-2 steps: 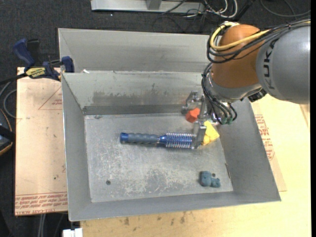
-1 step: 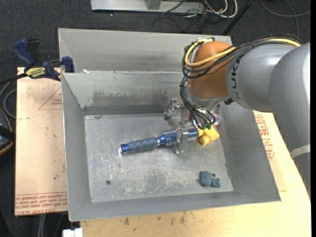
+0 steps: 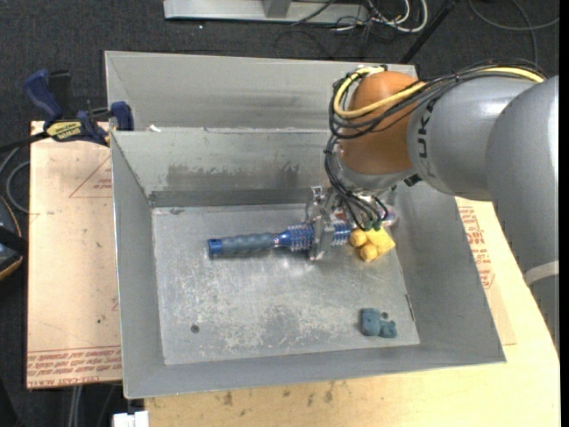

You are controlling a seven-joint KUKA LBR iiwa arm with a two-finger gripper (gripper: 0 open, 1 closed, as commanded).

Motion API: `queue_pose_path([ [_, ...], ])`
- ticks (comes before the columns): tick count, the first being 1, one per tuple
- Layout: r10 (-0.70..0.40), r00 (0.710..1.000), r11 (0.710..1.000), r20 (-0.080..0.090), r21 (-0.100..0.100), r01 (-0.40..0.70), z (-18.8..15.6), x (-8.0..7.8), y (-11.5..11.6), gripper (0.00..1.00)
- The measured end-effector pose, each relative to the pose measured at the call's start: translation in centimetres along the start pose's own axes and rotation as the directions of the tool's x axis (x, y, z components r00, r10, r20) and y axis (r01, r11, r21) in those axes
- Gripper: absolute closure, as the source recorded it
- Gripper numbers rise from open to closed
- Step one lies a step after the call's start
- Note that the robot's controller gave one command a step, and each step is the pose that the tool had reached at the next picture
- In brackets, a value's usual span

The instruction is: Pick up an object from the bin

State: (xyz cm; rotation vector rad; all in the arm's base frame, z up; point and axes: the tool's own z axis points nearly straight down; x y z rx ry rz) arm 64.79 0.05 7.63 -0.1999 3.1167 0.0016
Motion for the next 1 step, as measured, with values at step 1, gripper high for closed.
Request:
queue_pose_path([
  [1, -0.127, 0.992, 0.992, -0.008, -0.002, 0.127, -15.38, 2.21, 4.76, 1.0],
])
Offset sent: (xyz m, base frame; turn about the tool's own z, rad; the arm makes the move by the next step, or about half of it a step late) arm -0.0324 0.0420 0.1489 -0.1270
